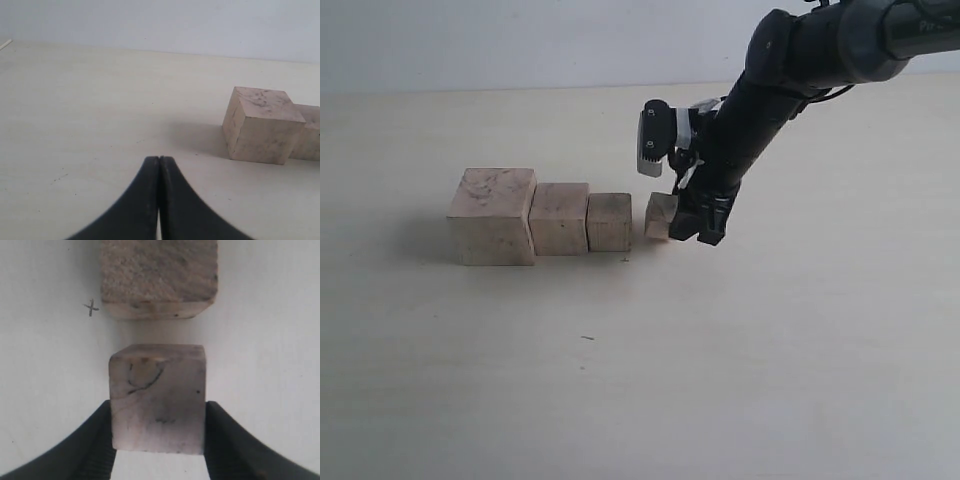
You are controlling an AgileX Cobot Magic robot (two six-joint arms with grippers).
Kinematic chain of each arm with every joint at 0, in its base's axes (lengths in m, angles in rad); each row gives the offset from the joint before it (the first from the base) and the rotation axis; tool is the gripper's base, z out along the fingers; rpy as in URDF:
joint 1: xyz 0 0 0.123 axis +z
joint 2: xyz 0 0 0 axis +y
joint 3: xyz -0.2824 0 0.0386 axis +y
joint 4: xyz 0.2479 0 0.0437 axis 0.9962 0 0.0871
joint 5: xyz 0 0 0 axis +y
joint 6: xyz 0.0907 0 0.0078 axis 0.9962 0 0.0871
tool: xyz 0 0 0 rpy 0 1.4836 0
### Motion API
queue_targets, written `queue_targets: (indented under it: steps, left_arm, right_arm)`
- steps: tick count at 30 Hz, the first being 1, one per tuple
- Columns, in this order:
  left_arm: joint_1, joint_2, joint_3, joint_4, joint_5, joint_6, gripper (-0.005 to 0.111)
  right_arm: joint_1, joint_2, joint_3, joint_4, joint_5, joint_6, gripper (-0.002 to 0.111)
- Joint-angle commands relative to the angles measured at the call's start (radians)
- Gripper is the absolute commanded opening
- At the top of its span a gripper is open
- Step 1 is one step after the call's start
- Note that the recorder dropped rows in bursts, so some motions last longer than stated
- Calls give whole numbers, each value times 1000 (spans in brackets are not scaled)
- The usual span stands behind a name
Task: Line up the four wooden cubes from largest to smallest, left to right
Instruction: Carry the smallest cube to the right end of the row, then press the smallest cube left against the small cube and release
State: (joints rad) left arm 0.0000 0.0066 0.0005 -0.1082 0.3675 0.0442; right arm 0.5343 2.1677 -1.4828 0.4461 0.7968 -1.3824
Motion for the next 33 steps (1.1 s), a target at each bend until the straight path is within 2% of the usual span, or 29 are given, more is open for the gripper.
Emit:
queue_targets:
  steps: [1,12,28,30,33]
  left_arm:
    - [0,-7,0,1,-12,0,0]
    - [0,-7,0,1,-12,0,0]
    - [0,-7,0,1,-12,0,0]
    - [0,-7,0,1,-12,0,0]
    - [0,-7,0,1,-12,0,0]
  right_arm:
    - [1,9,-2,32,-11,-31,0]
    - [1,33,-2,135,-11,-117,0]
    - [1,33,-2,138,-20,-108,0]
    - [1,33,-2,138,-18,-108,3]
    - [1,33,-2,146,-18,-108,14]
